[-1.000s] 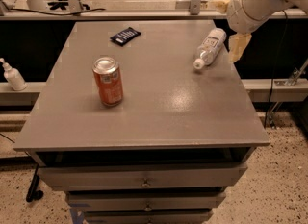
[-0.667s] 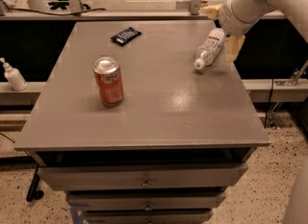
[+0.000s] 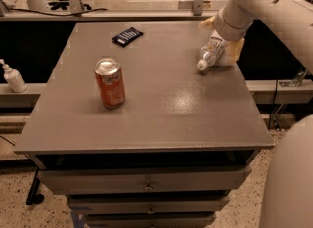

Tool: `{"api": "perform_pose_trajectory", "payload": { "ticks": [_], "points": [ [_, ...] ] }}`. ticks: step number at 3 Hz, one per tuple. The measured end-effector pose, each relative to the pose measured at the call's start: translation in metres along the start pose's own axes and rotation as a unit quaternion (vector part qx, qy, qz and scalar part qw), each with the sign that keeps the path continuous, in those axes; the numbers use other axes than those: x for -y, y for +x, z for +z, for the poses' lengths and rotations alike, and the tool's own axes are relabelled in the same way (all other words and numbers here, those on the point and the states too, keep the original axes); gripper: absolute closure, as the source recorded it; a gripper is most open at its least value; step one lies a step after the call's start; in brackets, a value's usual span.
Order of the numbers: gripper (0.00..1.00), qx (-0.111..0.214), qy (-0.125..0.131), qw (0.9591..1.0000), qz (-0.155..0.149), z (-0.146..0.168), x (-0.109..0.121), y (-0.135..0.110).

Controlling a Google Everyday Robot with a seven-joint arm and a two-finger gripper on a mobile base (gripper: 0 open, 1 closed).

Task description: Pick blue plastic bottle

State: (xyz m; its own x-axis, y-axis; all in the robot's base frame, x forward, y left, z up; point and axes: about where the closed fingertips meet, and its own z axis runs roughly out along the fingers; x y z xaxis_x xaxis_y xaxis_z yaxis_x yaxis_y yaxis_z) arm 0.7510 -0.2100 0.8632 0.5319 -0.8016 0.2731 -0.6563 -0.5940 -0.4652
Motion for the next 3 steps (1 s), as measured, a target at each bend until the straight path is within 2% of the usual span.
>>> {"api": "perform_pose_trajectory", "payload": {
  "ticks": [1,3],
  "points": [
    [0.38,-0.015,-0.014,0.9996,-0.017,0.0061,-0.0021,0.0048],
    [0.85,-0.029,-0.020,0.9988,-0.034,0.0044,0.0016,0.0057]
  ]
}}
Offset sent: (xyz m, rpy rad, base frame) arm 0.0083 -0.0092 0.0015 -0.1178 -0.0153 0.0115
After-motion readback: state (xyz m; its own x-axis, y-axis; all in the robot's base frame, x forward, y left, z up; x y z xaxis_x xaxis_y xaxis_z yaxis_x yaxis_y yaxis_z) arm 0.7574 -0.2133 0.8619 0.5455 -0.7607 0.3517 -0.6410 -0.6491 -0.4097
